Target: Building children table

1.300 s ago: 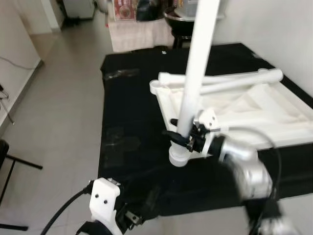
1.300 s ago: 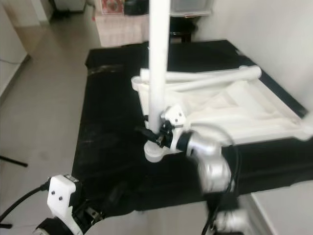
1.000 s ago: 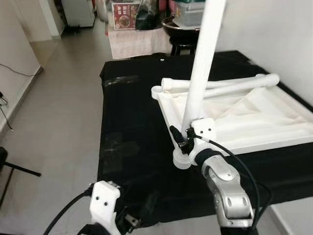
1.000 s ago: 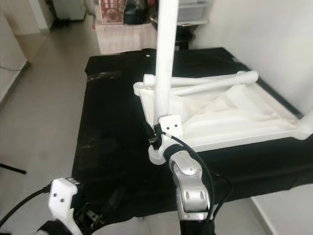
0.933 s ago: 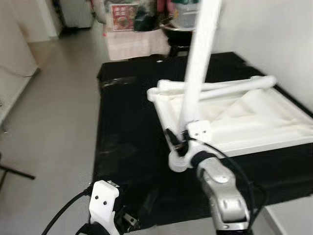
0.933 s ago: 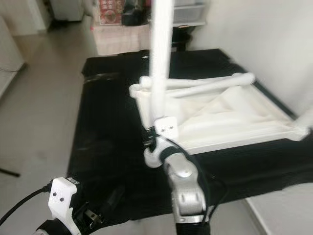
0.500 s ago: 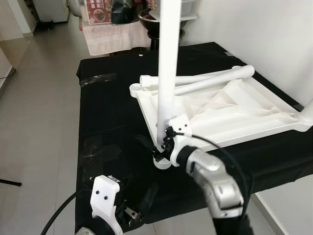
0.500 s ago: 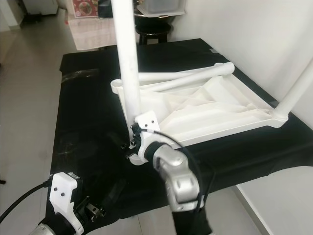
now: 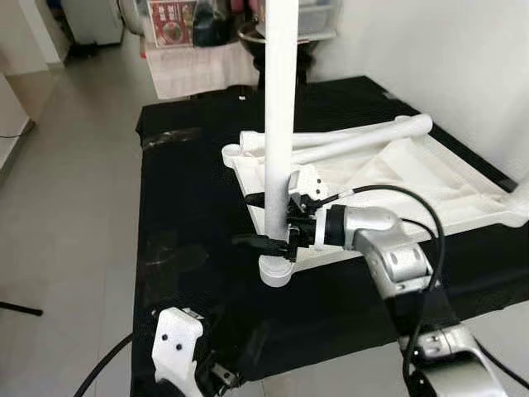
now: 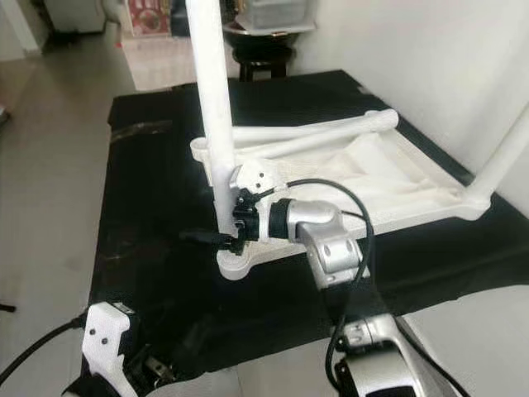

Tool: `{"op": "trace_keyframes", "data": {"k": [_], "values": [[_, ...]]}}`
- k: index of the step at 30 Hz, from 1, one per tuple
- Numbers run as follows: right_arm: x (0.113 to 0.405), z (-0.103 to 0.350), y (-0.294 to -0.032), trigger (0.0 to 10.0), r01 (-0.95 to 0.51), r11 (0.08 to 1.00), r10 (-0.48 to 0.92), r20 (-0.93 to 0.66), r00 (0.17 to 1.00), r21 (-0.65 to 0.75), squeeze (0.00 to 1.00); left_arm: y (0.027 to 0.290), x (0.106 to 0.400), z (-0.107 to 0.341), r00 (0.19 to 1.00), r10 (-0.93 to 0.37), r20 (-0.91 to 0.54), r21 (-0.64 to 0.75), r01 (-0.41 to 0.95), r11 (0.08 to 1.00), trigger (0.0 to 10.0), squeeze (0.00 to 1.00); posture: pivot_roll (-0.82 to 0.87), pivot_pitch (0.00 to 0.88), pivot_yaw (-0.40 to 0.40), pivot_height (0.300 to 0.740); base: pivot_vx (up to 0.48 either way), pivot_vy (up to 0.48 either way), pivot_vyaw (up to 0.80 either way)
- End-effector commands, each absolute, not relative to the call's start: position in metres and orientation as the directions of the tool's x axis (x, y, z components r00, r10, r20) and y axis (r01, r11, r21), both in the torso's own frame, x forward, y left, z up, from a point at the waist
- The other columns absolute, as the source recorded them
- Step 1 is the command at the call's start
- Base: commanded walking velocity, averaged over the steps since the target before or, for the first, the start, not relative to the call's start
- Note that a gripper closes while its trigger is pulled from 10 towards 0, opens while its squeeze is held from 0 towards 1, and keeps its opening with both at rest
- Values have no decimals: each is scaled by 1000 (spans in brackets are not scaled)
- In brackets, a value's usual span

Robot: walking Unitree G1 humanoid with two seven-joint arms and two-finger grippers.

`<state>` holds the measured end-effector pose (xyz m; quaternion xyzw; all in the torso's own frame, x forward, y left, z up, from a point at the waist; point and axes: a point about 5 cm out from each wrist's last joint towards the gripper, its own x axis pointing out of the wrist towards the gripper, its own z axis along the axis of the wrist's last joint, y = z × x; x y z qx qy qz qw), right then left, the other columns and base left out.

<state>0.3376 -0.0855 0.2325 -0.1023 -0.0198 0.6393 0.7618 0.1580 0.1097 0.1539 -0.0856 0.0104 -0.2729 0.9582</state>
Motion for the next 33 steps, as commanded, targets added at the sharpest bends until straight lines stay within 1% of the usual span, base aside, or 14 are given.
{"op": "trace_keyframes", "data": {"k": [1, 4, 5, 9, 15, 17, 19, 24, 25, 26, 28, 30, 31, 33], "values": [[334, 231, -77, 10000, -987, 43, 994, -96, 58, -153, 0, 109, 154, 153, 846, -534, 8, -170, 527, 833, 10000, 0, 84, 174, 12, 740, 0, 0, 0], [335, 232, -78, 10000, -990, 12, 995, -94, 25, -137, 0, 109, 153, 154, 845, -535, 6, -171, 528, 832, 10000, 0, 89, 177, 12, 740, 0, 0, 0], [336, 231, -79, 0, -994, -7, 996, -87, 2, -112, 0, 109, 152, 154, 844, -536, 3, -171, 528, 832, 10000, 0, 95, 181, 12, 740, 0, 0, 0], [337, 228, -84, 0, -996, -42, 996, -84, -35, -85, 0, 109, 151, 154, 844, -537, 0, -171, 529, 831, 10000, 0, 96, 185, 14, 740, 0, 0, 0], [342, 224, -92, 0, -996, -21, 996, -91, -14, -82, 0, 109, 150, 154, 843, -538, -3, -172, 530, 831, 10000, 0, 89, 187, 22, 740, 0, 0, 0], [343, 223, -96, 0, -996, -1, 996, -90, 7, -92, 0, 109, 150, 154, 842, -539, -4, -173, 530, 830, 10000, 0, 78, 184, 23, 740, 0, 0, 0], [340, 219, -106, 0, -987, 116, 990, -64, 123, -110, 0, 109, 151, 153, 841, -540, -4, -175, 531, 829, 10000, 0, 65, 180, 8, 740, 0, 0, 0], [334, 213, -109, 0, -976, 185, 980, -47, 191, -112, 0, 110, 152, 153, 842, -540, -4, -176, 531, 829, 10000, 0, 64, 179, 6, 740, 0, 0, 0], [314, 197, -100, 0, -959, 270, 962, -29, 273, -84, 0, 111, 153, 153, 843, -538, -3, -174, 530, 830, 10000, 0, 54, 181, 7, 740, 0, 0, 0], [314, 197, -100, 0, -959, 270, 962, -29, 273, -84, 0, 111, 153, 153, 843, -538, -3, -174, 530, 830, 10000, 0, 54, 181, 7, 740, 0, 0, 0], [279, 160, -75, 0, -755, 656, 752, -93, 653, 2, 0, 116, 159, 153, 846, -534, -2, -167, 526, 834, 10000, 0, 26, 163, 24, 740, 0, 0, 0], [279, 160, -75, 0, -755, 656, 752, -93, 653, 2, 0, 116, 159, 153, 846, -534, -2, -167, 526, 834, 10000, 0, 26, 163, 24, 740, 0, 0, 0], [271, 156, -72, 0, -579, 815, 574, -101, 812, -25, 0, 118, 165, 150, 844, -536, -2, -163, 529, 833, 10000, 0, 14, 131, 22, 740, 0, 0, 0], [276, 157, -73, 0, -558, 829, 554, -91, 828, -31, 0, 118, 167, 149, 843, -538, -3, -162, 531, 832, 10000, 0, 14, 131, 22, 740, 0, 0, 0]]}}
